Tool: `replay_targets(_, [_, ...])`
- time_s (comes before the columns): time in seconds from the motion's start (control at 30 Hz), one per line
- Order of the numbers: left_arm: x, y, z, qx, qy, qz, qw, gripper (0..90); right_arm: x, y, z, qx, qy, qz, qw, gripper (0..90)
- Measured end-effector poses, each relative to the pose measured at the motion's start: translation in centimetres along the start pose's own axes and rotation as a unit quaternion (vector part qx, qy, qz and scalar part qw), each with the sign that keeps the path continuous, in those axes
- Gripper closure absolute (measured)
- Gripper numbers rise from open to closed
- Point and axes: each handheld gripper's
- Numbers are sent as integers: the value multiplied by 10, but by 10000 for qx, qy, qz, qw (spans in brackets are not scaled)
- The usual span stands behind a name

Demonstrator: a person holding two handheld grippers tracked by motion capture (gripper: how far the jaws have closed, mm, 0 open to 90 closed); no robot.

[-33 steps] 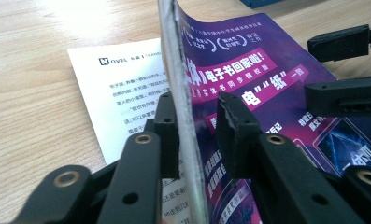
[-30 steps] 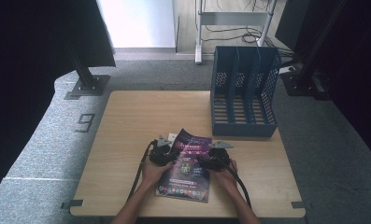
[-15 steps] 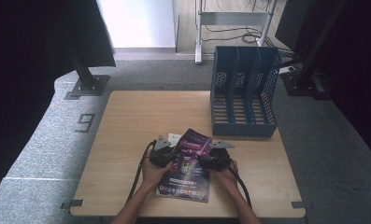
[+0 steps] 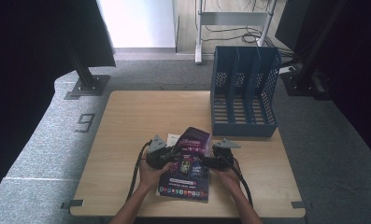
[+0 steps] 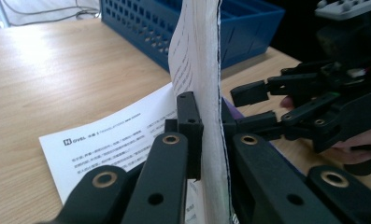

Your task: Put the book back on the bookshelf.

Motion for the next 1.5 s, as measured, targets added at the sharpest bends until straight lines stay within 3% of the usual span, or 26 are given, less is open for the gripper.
replay_targets(0.37, [-5,6,-8,-119,-71,137,9998,867,4,1,-1,35,211,-24,9998,193])
replay_targets(0.73, [-7,8,-10,-150,-96,173,9997,868,0,2,1,137,326,122,9993,142])
replay_targets(0.9, [-7,9,-12,-172,-124,158,9996,868,-3,3,2,246,482,210,9983,132])
replay_targets(1.13, [-7,9,-11,-167,-146,155,9996,868,0,1,5,466,775,211,9957,131])
replay_targets(1.5, [-4,3,-12,-116,-36,100,9999,867,2,1,1,406,664,153,9968,230])
Point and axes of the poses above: each handheld gripper's, and its own axes: z roughly forward along the jaws, y roughly out of its top, x roughly to its left, and after that the axes turned 13 degrees about z, right-handed
